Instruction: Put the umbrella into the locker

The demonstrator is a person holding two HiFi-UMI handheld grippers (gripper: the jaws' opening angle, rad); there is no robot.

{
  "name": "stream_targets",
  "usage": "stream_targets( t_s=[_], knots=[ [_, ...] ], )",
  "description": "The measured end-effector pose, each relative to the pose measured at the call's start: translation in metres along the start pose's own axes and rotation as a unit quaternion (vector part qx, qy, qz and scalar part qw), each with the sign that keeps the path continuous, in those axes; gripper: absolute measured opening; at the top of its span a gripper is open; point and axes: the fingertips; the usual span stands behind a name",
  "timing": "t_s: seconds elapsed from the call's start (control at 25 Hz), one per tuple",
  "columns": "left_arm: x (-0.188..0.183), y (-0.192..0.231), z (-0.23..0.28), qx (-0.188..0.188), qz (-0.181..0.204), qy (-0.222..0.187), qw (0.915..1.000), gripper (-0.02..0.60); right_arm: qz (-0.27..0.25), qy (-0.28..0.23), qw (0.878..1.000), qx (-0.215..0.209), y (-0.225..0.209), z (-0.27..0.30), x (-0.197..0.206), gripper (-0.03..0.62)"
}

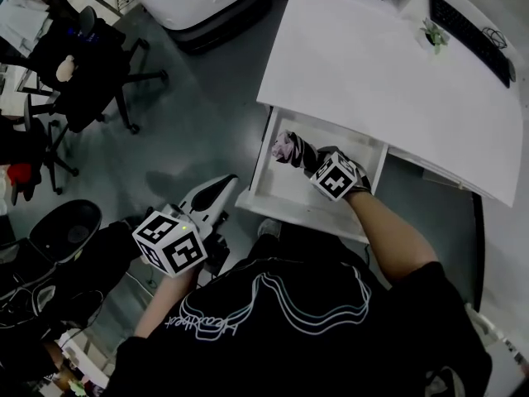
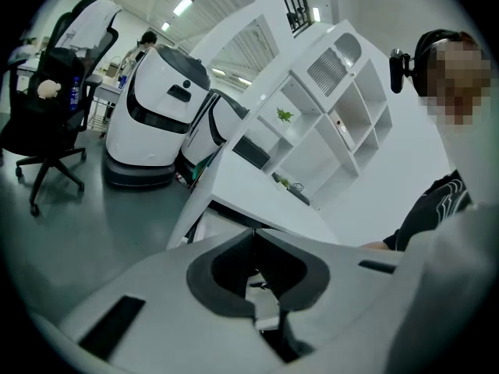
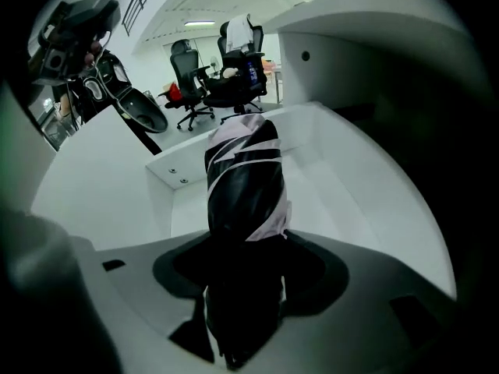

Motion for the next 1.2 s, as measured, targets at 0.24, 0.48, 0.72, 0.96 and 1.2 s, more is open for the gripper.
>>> stream_targets(
  t_s=[0.24, 0.48, 0.72, 0.96, 1.2],
  knots=[
    [0.006, 0.012, -0.006, -0.015, -0.014, 0.003, 0.9998, 0.006, -0.012, 0.026, 1.000, 0.006, 0.002, 0.020, 0.010, 0.242],
    [0.002, 0.018, -0.006, -0.016, -0.017, 0.010, 0.9997, 0.006, -0.020, 0.037, 0.999, 0.016, -0.002, 0.027, 0.014, 0.245],
    [0.005, 0.019, -0.001, -0.011, -0.015, 0.011, 0.9998, 0.006, -0.040, 0.038, 0.998, 0.023, 0.000, 0.031, 0.016, 0.266],
    [0.006, 0.014, 0.007, -0.003, -0.009, 0.018, 0.9998, 0.006, -0.015, 0.019, 1.000, 0.001, 0.006, 0.030, 0.015, 0.405],
    [0.002, 0.000, 0.011, 0.009, 0.002, 0.016, 0.9998, 0.006, 0.032, -0.015, 0.999, 0.011, 0.001, 0.004, 0.008, 0.459]
  ],
)
Point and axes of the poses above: the fingertips, and each gripper's own axes: z forward along the fingers, y to its left, x out of its underside, and after that the axes turned 10 degrees about -z, right-handed
